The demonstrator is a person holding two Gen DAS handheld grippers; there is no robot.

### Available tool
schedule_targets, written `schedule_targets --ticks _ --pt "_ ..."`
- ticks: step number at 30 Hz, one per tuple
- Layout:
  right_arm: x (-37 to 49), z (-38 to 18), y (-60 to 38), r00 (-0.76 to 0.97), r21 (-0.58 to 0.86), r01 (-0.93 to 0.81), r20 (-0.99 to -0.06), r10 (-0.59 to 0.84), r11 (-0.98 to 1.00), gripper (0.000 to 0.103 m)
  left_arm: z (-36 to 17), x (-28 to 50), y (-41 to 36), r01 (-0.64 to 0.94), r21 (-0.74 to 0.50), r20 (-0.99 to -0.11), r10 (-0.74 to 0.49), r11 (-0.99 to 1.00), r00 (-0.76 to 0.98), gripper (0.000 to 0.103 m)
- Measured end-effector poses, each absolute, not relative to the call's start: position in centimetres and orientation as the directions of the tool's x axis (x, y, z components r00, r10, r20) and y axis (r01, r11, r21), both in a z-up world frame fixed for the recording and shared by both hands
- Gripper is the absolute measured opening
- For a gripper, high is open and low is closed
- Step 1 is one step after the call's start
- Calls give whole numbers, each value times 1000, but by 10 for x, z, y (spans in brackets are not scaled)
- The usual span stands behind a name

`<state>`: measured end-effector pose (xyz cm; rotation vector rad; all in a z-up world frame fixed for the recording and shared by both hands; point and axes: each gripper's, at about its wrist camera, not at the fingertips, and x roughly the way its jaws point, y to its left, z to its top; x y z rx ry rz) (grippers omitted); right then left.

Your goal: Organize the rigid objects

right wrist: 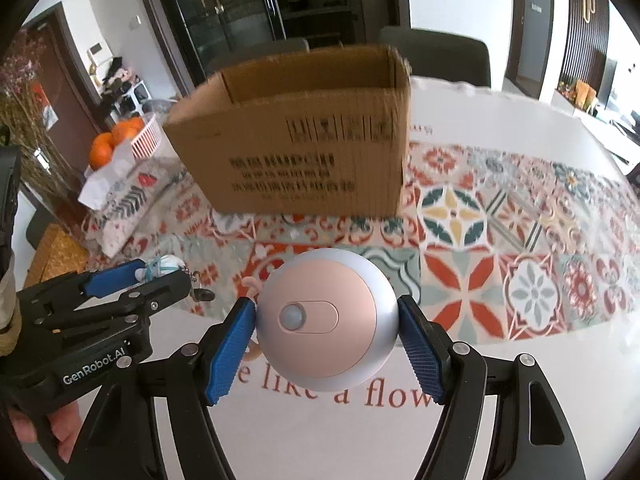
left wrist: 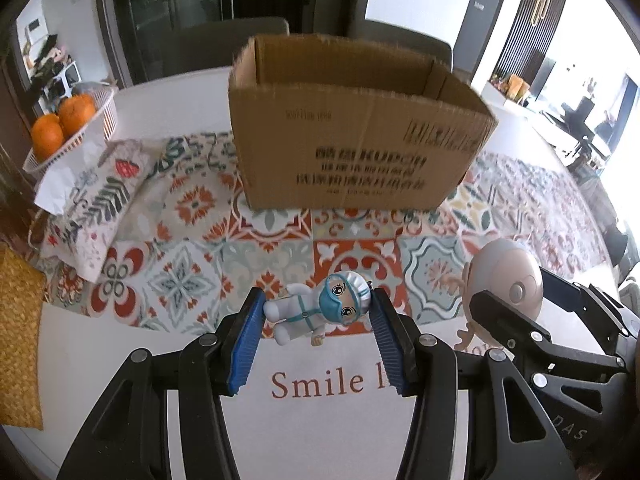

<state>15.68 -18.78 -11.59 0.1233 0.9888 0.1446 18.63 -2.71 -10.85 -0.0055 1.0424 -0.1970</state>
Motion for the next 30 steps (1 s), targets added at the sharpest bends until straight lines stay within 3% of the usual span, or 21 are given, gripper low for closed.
schedule_targets --ticks 12,14,15,18,19,30 --pt "162 -68 -186 627 156 -80 -760 171 985 72 -65 187 -21 171 -106 -796 -186 980 576 52" --pt "163 -60 -186 643 151 -84 -747 169 985 67 -57 188 -20 174 -108 -784 -191 979 590 52" --pt "164 -56 -185 651 147 -86 -740 167 985 58 -54 189 -20 175 -111 -778 -195 978 597 52" --pt "166 -42 -183 676 144 -101 -716 174 984 53 -47 193 -19 177 -129 -767 -211 976 606 52" --pt "167 -38 -182 695 133 -101 -700 166 986 44 -46 196 -18 173 -129 -768 -209 976 605 52" --pt "185 -58 -184 633 177 -106 -747 203 979 44 -55 200 -18 155 -128 -775 -197 979 600 52"
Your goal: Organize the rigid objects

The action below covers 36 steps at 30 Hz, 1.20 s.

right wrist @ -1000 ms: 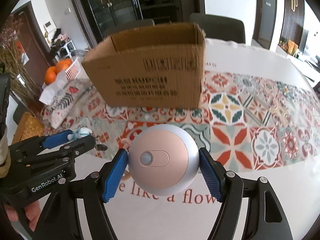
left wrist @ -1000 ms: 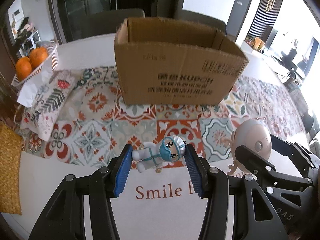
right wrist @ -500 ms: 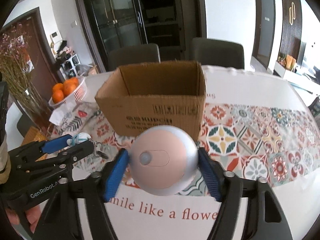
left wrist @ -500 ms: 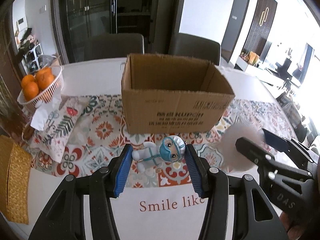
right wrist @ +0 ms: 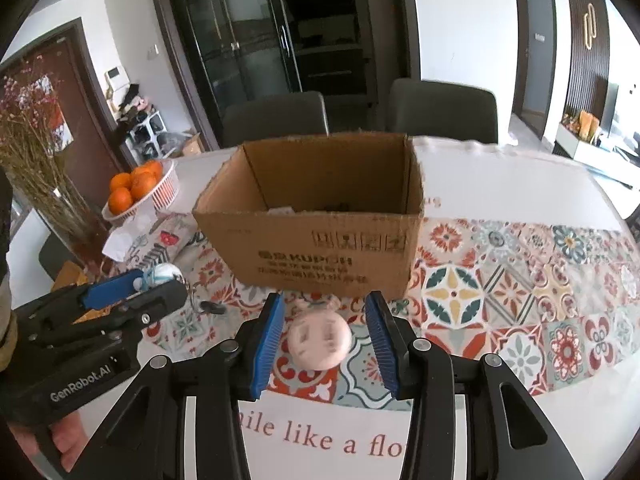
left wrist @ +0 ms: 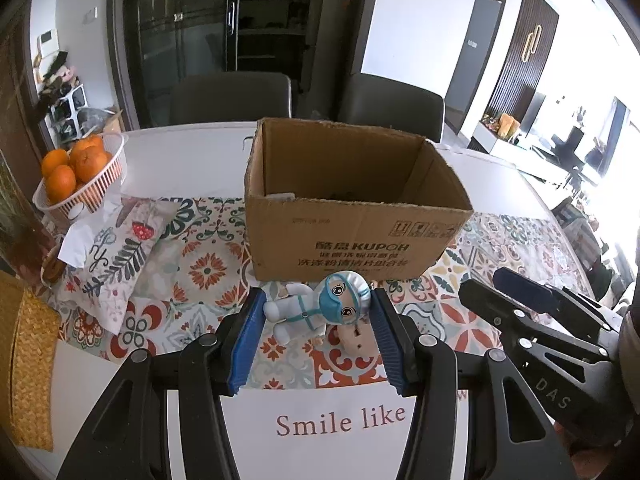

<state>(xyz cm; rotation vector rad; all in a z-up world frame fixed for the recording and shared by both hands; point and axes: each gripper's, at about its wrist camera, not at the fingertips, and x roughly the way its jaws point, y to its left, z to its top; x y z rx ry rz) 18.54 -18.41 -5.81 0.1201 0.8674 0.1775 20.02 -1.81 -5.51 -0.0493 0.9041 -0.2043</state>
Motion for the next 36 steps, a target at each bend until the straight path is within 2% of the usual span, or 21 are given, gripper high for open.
schedule_targets --ticks 5,7,13,30,36 --pt "189 -69 -181 607 182 -113 -766 213 977 52 -64 199 -12 137 -119 -780 -178 983 600 52" --pt "191 -74 -177 599 174 -121 -772 212 977 61 -68 199 -9 128 -112 -785 -167 985 596 52" --pt "198 -92 -167 559 190 -130 -796 231 973 71 -79 200 4 98 -99 -792 -139 990 595 52" --pt "223 -143 -133 444 165 -172 -867 226 971 81 -118 210 31 69 -47 -831 -77 997 552 52" --pt "234 -165 -126 400 150 -173 -892 209 973 82 -132 216 34 73 -26 -840 -61 997 539 52"
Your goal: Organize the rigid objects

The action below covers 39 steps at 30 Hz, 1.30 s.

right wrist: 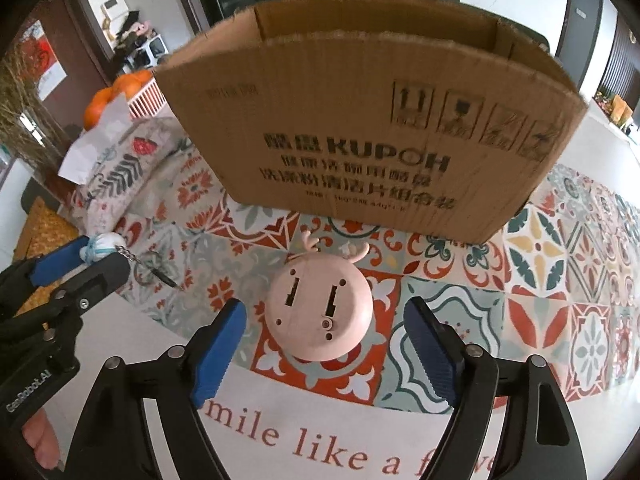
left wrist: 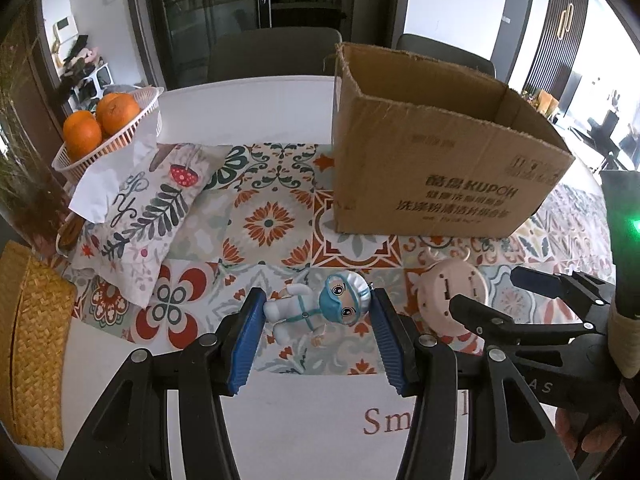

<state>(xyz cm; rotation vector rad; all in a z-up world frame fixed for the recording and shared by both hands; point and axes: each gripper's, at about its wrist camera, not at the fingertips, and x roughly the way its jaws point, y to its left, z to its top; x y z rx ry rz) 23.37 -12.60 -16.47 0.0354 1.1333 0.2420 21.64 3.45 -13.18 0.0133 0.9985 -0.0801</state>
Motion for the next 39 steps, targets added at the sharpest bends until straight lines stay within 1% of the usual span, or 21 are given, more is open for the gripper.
schedule_targets --ticks 13,22,24,26,27,32,39 --pt "251 -200 -114 341 143 -171 -920 195 975 83 -152 227 42 64 -15 -860 -46 998 509 52" --pt "258 -217 -104 327 153 -176 -923 205 972 83 -158 230 43 57 -14 -864 -41 998 501 52" --pt "259 -218 -104 330 154 -177 -921 206 972 82 -158 231 43 57 -11 -866 -38 998 499 52" --pt "259 -218 -103 334 148 -178 -921 201 973 77 -158 231 43 59 -9 -866 -38 998 499 52" --pt "260 -218 -103 332 147 -179 -922 200 973 73 -158 231 43 59 -9 -866 -37 998 499 52" --pt "256 -215 -107 338 152 -175 -918 205 973 73 -157 229 42 61 -9 -865 -38 998 500 52" --pt "245 -192 -117 393 144 -173 -897 202 974 73 -149 223 40 64 -26 -856 -55 998 514 52"
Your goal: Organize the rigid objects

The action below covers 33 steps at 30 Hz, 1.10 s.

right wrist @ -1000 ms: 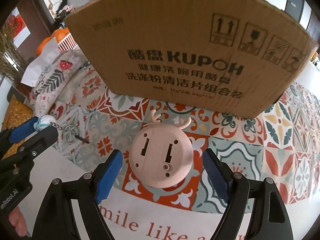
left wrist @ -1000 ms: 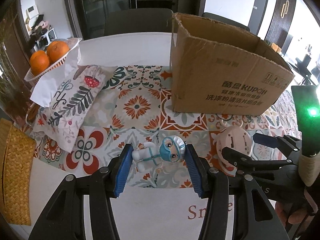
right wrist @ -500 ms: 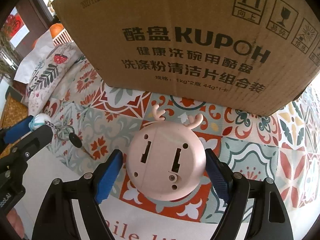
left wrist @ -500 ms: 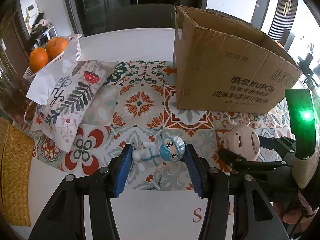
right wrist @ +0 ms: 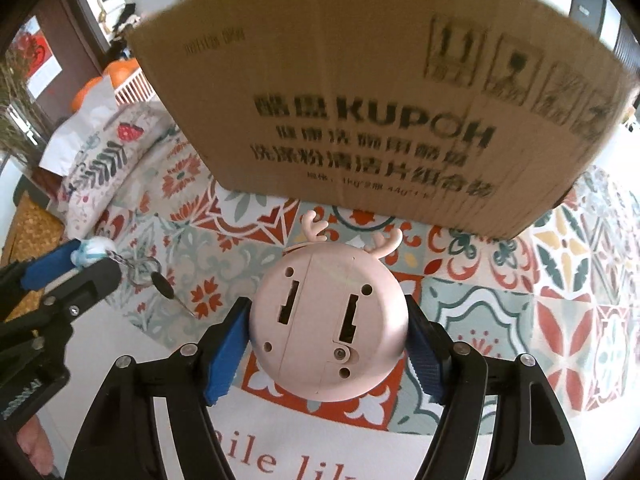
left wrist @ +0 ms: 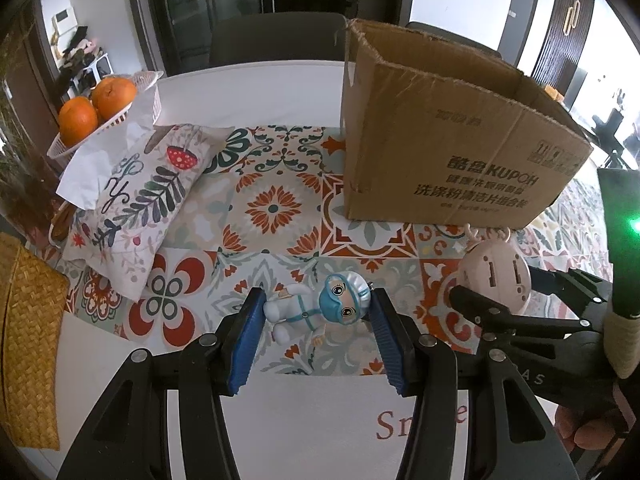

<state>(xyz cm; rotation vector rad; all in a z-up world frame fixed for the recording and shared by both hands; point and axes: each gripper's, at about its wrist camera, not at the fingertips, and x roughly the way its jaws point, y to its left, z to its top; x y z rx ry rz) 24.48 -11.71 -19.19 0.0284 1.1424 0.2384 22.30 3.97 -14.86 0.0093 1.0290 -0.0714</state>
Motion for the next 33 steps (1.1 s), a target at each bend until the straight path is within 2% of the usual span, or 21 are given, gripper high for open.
schedule_targets --ticks 13,33 --pt "227 -132 -142 507 122 -153 -842 184 981 73 -106 214 21 112 -48 -802 -105 993 588 52" --pt "221 -38 -179 682 130 -115 -710 174 985 73 -24 224 -13 213 -74 -679 -205 974 704 52"
